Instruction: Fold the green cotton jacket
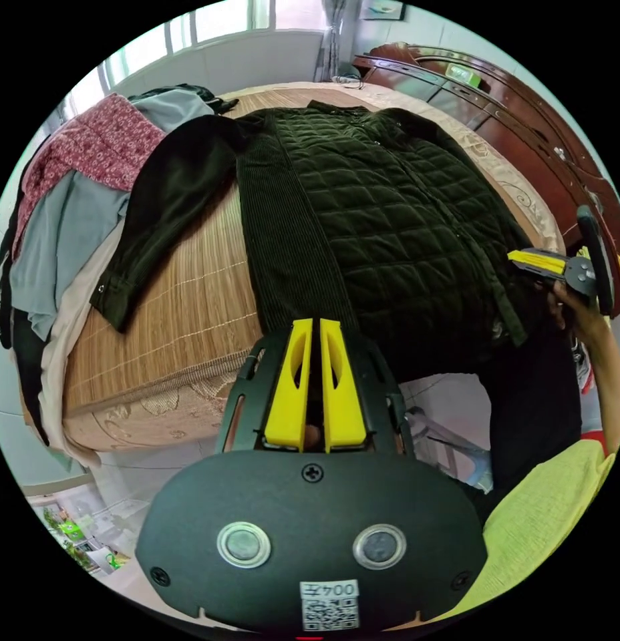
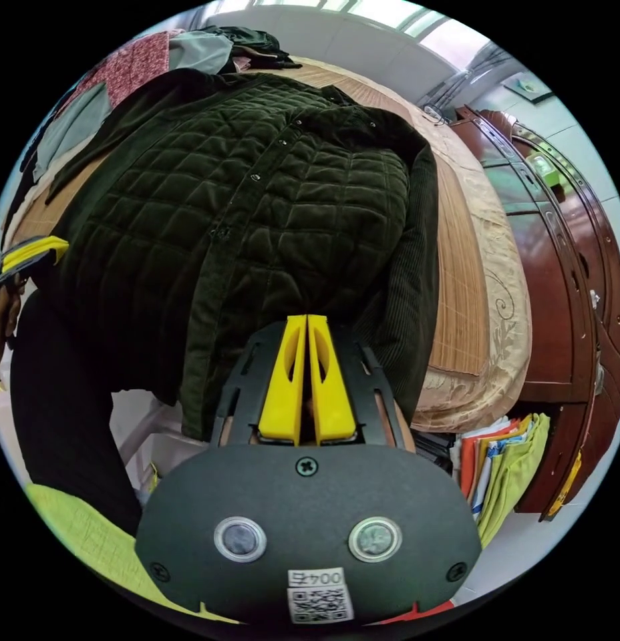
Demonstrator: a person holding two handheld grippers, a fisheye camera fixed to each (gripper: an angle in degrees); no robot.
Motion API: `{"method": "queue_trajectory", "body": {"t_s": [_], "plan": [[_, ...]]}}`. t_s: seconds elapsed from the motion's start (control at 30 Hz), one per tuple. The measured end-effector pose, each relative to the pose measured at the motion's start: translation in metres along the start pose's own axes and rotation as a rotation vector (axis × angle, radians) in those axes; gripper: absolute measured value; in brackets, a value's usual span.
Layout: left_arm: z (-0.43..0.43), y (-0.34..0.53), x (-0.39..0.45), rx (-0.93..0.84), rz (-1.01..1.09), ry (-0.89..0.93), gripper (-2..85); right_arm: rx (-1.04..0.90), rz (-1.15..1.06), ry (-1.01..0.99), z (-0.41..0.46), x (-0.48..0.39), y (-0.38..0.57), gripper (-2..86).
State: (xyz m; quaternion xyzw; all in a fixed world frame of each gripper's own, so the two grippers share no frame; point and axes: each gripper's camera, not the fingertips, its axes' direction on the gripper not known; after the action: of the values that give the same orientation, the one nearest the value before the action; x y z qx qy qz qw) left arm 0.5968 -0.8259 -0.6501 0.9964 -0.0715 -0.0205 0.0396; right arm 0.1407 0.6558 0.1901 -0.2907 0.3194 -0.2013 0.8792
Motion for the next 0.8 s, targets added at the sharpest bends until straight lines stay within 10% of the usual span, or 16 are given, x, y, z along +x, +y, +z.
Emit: {"method": "queue_trajectory", "body": {"t_s": [0.43, 0.6, 0.8], "plan": [[0.002, -0.008, 0.031, 0.05, -0.026, -0.045, 2.4, 0.31, 0.385, -0.769, -0.015, 0.172, 0.12, 5.2], [0.002, -0.007, 0.029, 0.058, -0.03, -0.026, 2.5, 0.414, 0.518, -0.816, -0.017, 0.253, 0.2, 21.0], [0.001, -0.002, 0.013, 0.066, -0.074, 0.03, 1.9, 0.449, 0.59, -0.765, -0.002, 0.282, 0.257, 19.8]]}}
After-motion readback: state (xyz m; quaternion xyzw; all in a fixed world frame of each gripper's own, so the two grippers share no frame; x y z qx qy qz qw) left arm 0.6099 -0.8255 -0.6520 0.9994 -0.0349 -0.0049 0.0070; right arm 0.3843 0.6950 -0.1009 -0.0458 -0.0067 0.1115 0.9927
